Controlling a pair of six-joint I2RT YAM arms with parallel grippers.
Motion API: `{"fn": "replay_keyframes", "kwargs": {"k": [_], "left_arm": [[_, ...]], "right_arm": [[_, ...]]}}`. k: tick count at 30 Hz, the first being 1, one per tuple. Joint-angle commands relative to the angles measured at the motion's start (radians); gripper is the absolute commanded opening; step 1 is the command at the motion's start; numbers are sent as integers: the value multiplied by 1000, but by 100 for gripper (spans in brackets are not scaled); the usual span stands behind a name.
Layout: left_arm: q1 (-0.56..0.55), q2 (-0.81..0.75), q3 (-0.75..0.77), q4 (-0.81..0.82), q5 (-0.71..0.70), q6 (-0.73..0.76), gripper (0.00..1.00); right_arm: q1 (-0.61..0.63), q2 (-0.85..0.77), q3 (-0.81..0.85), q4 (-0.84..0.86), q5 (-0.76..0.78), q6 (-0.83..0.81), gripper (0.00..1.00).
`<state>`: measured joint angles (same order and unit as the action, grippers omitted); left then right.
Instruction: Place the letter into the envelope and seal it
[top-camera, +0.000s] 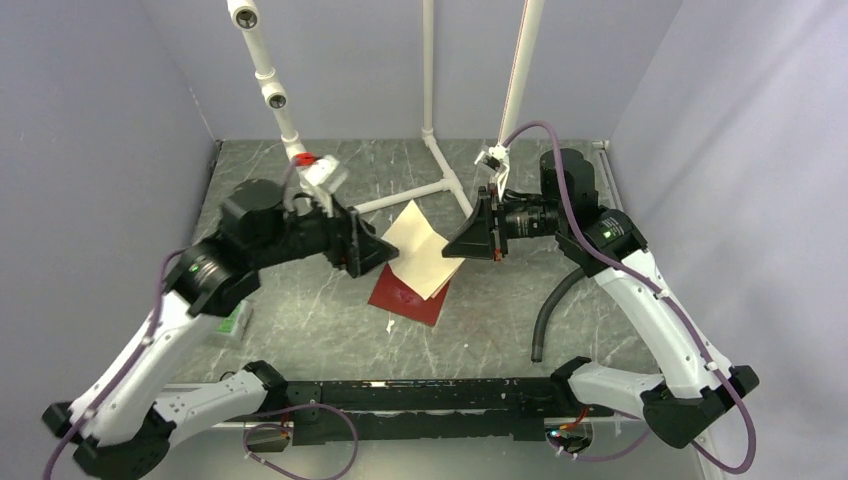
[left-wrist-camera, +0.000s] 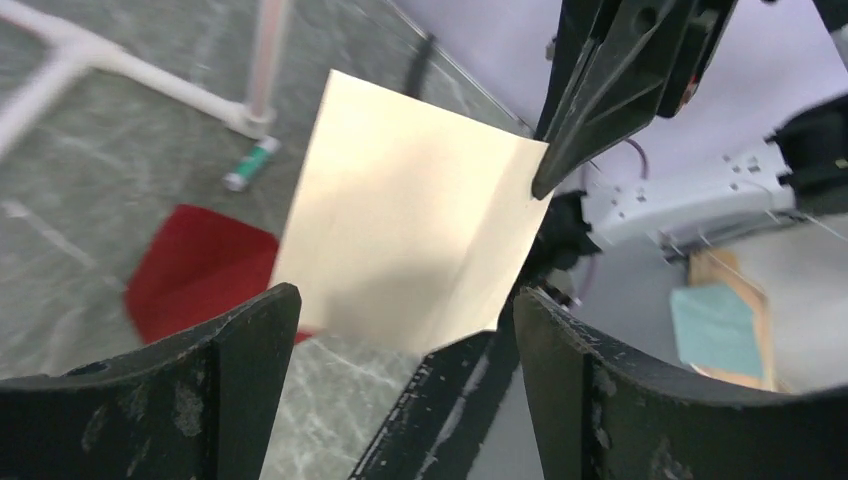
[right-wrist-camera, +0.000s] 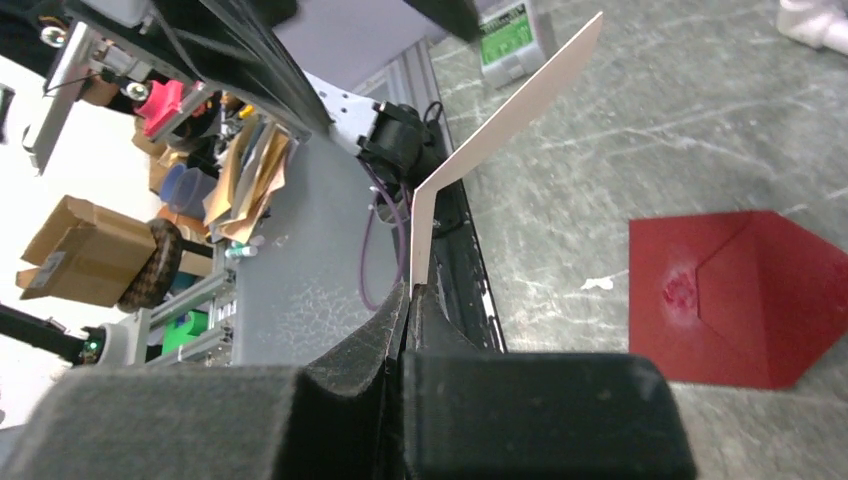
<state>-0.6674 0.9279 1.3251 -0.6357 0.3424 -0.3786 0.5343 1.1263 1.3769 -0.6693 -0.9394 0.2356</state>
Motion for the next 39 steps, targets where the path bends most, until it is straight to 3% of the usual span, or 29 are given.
{"fn": "replay_keyframes", "kwargs": {"k": [1, 5, 10, 17, 23, 26, 27, 30, 33, 36, 39], "left_arm": [[-5, 88, -42, 145, 304, -31, 84], [-6, 92, -101, 302, 378, -65, 91], [-6, 123, -106, 368, 483, -71, 85], [-6, 128, -84, 326, 583, -11, 58], [-6, 167, -17, 175, 627, 101, 9], [-6, 175, 20, 104, 594, 140, 3], [-5, 174, 28, 107, 591, 142, 2], [-5, 160, 20, 163, 570, 94, 2], [-6, 141, -8, 261, 505, 3, 2], [-6, 125, -55, 395, 430, -125, 2], [-6, 123, -103, 535, 381, -253, 2]], "right_arm": [[13, -11, -13, 211, -112, 93, 0], [16, 2, -11, 242, -165, 116, 0], [18, 27, 22, 229, -179, 101, 0], [18, 66, 74, 165, -144, 63, 0], [18, 64, 82, 157, -142, 57, 0], [18, 56, 83, 139, -133, 48, 0], [18, 53, 82, 136, -129, 50, 3], [18, 29, 68, 146, -65, 73, 47], [18, -33, 14, 252, 119, 154, 76], [18, -145, -148, 461, 315, 325, 92], [19, -208, -286, 625, 440, 500, 96]]}}
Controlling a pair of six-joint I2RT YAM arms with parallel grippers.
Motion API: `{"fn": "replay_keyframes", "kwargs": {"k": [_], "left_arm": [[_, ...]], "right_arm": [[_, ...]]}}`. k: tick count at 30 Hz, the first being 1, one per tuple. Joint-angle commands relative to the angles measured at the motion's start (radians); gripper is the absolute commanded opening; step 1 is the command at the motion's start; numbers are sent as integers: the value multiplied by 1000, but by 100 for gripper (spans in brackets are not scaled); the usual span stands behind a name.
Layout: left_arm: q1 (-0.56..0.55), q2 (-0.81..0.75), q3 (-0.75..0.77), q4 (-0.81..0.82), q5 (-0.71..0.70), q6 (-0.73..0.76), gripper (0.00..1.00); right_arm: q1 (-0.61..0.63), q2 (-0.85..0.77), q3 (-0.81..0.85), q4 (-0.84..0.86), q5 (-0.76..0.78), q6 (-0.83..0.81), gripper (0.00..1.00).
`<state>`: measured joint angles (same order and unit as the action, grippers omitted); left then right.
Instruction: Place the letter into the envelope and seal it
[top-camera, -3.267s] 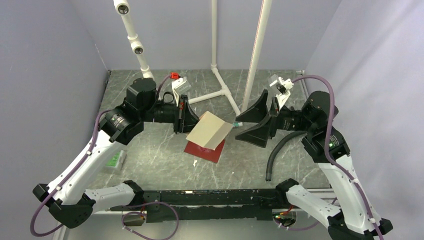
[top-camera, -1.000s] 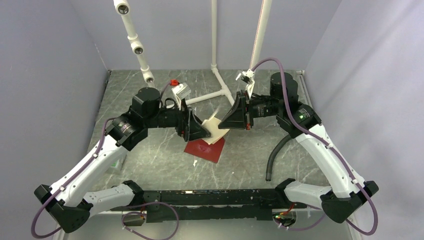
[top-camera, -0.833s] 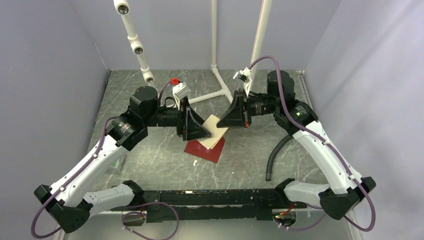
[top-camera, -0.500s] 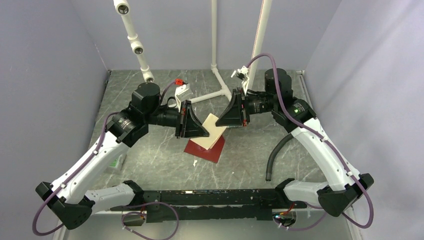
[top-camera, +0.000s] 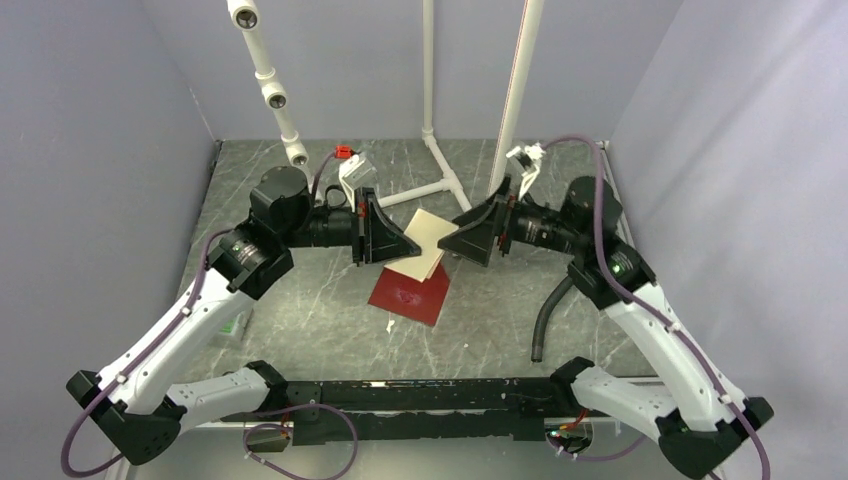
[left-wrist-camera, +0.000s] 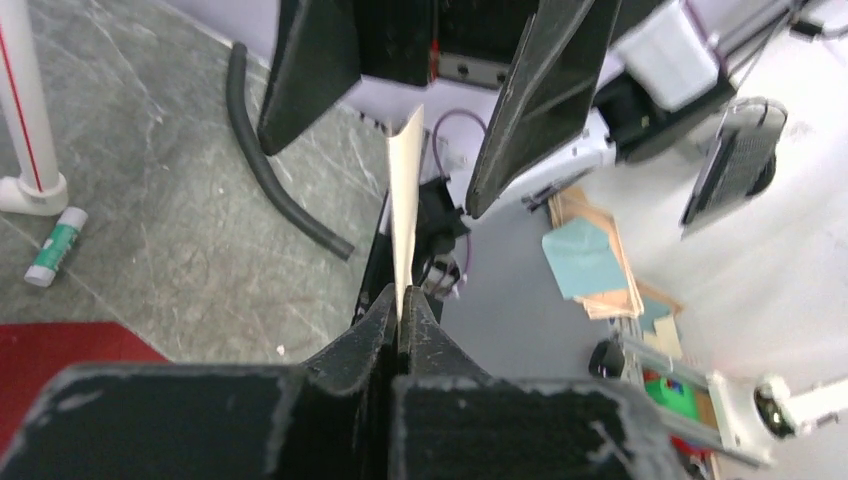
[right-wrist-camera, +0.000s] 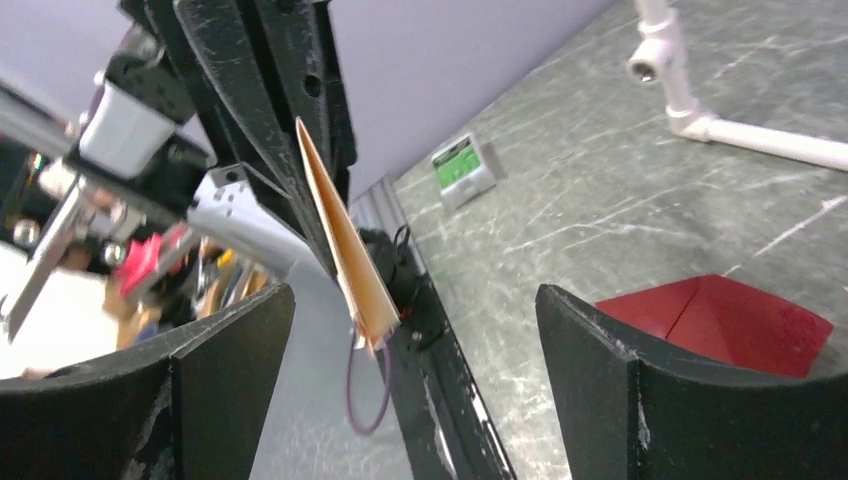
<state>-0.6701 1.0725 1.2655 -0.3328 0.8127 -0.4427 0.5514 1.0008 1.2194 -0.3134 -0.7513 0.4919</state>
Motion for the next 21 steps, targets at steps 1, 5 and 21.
{"fn": "replay_keyframes", "kwargs": {"k": [1, 5, 21], "left_arm": [[-3, -21, -55, 267, -104, -224, 3], [-3, -24, -127, 446, -146, -370, 3], [-9, -84, -253, 613, -219, -513, 30]], "right_arm": [[4, -95, -162, 321, 261, 297, 96], [13, -103, -233, 505, 205, 466, 93], [62, -79, -205, 589, 242, 577, 0]]}}
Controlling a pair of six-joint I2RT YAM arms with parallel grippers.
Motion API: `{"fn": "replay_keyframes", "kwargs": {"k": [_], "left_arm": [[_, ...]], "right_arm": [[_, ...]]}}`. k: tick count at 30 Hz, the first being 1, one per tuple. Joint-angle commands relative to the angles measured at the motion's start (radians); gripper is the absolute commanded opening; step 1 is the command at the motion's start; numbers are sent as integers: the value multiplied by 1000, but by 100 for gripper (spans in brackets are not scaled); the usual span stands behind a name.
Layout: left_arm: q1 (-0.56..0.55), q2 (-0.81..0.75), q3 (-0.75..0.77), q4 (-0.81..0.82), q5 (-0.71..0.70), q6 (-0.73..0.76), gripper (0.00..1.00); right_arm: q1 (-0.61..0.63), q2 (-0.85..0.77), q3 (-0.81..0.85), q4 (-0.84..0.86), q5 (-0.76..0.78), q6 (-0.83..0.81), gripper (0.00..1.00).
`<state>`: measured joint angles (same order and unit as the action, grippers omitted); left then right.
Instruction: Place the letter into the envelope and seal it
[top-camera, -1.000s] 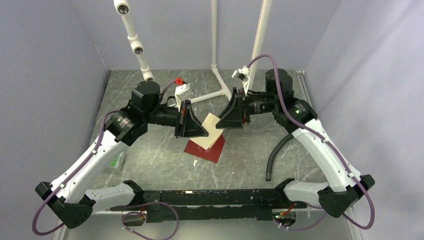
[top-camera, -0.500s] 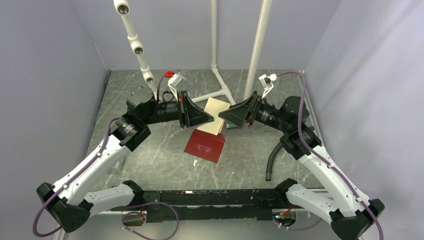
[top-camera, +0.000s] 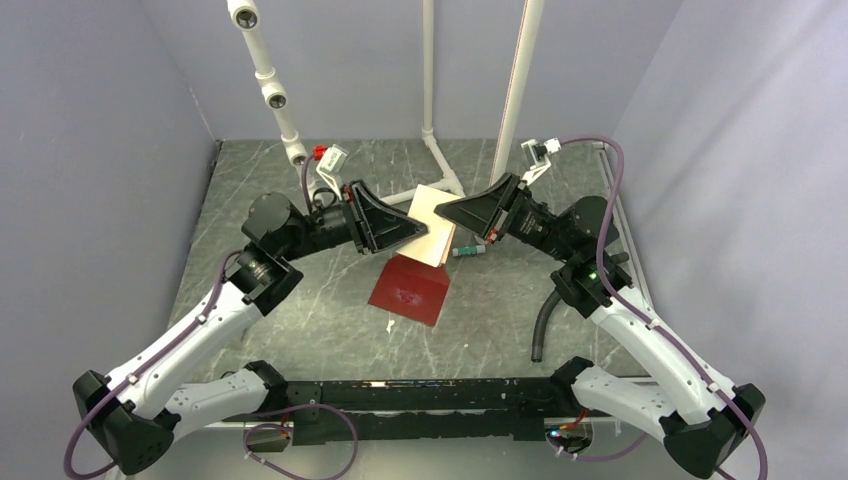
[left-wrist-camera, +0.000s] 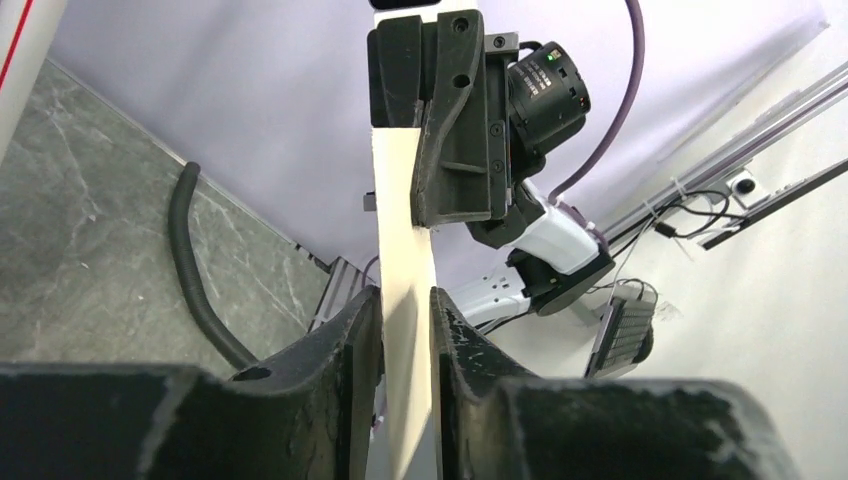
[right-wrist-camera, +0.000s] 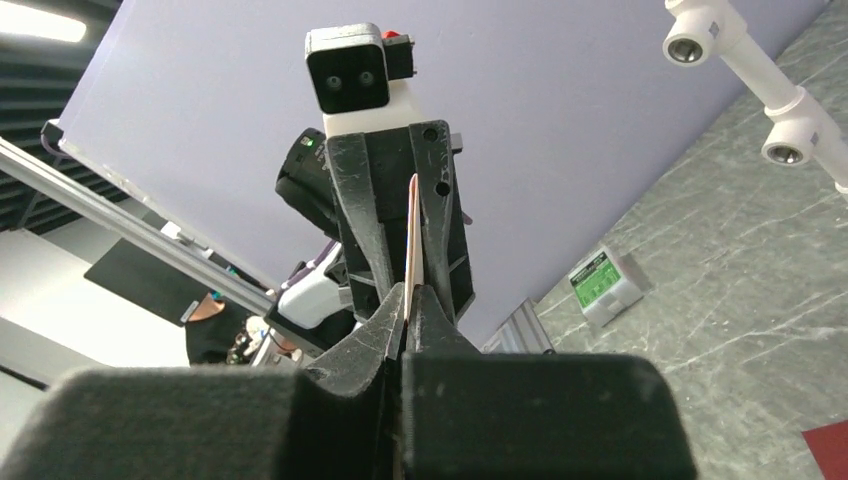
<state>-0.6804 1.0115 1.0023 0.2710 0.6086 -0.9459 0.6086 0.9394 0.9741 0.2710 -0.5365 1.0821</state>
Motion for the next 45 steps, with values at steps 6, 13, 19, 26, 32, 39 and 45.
{"fn": "replay_keyframes", "kwargs": {"k": [6, 13, 19, 26, 32, 39, 45], "left_arm": [[1, -56, 20, -100, 65, 88, 22], [1, -34, 10, -59, 26, 37, 2], [2, -67, -73, 62, -124, -38, 3], [1, -45, -59, 35, -92, -32, 2], [1, -44, -71, 61, -89, -51, 2], [1, -75, -8, -475, -319, 79, 62], [4, 46, 17, -1031, -544, -2, 82]], "right_arm": [[5, -18, 57, -31, -6, -26, 0], [6, -15, 38, -9, -77, -36, 34], [13, -44, -20, 19, -57, -22, 32], [21, -32, -2, -65, -40, -85, 21], [26, -24, -21, -92, 2, -101, 0], [28, -9, 29, -434, 234, -254, 0], [29, 29, -22, -678, 560, -468, 0]]}}
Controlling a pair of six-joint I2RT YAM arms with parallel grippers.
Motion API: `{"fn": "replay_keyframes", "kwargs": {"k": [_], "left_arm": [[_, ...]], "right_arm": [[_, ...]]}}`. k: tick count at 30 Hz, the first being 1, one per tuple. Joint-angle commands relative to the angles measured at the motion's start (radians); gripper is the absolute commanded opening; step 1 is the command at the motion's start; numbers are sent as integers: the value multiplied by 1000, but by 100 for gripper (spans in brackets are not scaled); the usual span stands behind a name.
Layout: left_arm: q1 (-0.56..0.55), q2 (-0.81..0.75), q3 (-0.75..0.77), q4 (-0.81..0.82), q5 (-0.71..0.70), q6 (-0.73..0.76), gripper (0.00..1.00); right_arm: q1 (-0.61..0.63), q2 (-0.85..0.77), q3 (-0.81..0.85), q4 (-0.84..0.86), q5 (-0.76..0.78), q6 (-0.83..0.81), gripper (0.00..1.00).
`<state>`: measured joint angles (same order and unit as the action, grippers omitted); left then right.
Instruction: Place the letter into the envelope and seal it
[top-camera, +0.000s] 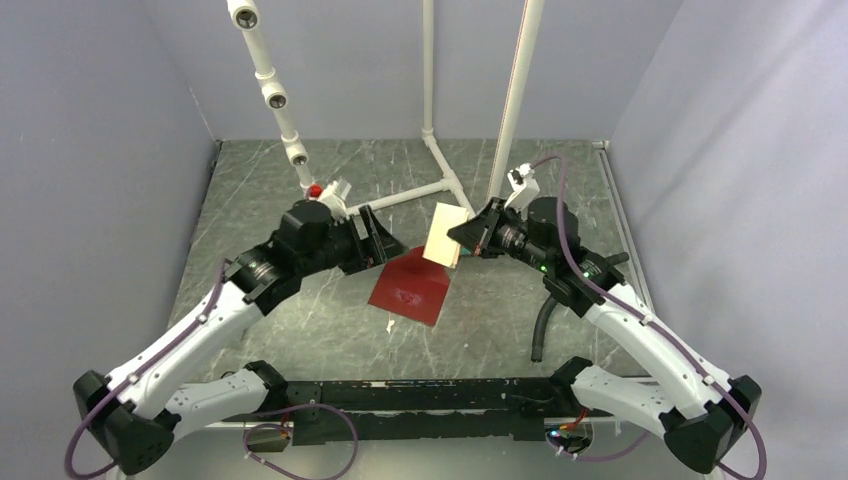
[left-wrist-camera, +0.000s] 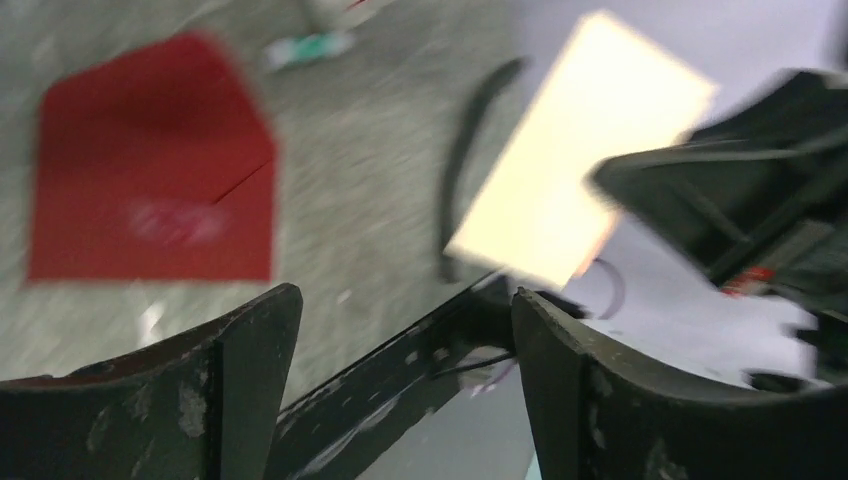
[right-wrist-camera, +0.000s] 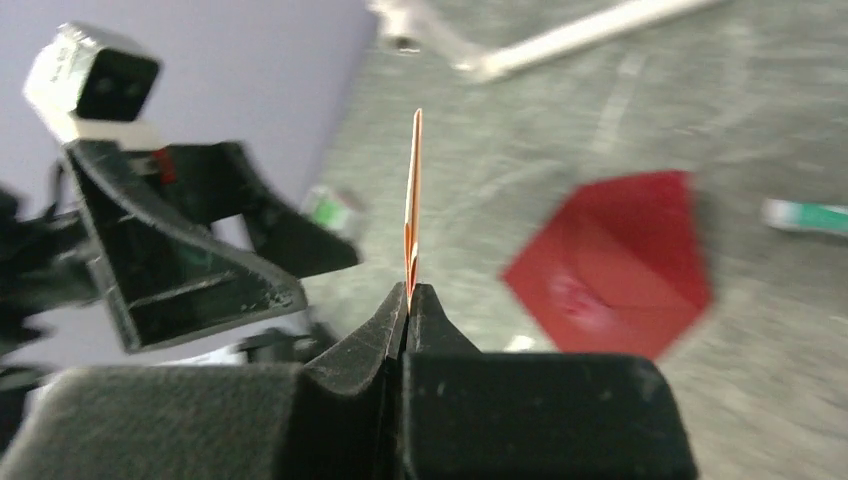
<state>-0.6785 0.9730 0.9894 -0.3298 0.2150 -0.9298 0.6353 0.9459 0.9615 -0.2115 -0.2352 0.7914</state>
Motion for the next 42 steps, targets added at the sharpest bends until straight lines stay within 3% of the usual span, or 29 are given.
{"fn": "replay_keyframes", "kwargs": {"k": [1, 7, 12, 20, 32, 38, 42], "left_arm": [[0, 110, 10, -445, -132, -28, 84], [0, 166, -202, -292, -121, -124, 88], [1, 239, -258, -186, -128, -165, 88], [18, 395, -233, -123, -89, -146, 88], [56, 521, -140, -154, -109, -118, 91], [95, 534, -124, -176, -102, -91, 91], [109, 531, -128, -179, -94, -77, 91]], "right_arm": [[3, 33, -22, -214, 305, -208, 0], [9, 147, -64, -238, 452, -317, 0], [12, 261, -57, -204, 470, -327, 0], [21, 512, 37, -207, 414, -373, 0], [40, 645, 139, -320, 145, -457, 0], [49, 701, 243, -451, 138, -431, 0], [53, 666, 292, -514, 224, -388, 0]]}}
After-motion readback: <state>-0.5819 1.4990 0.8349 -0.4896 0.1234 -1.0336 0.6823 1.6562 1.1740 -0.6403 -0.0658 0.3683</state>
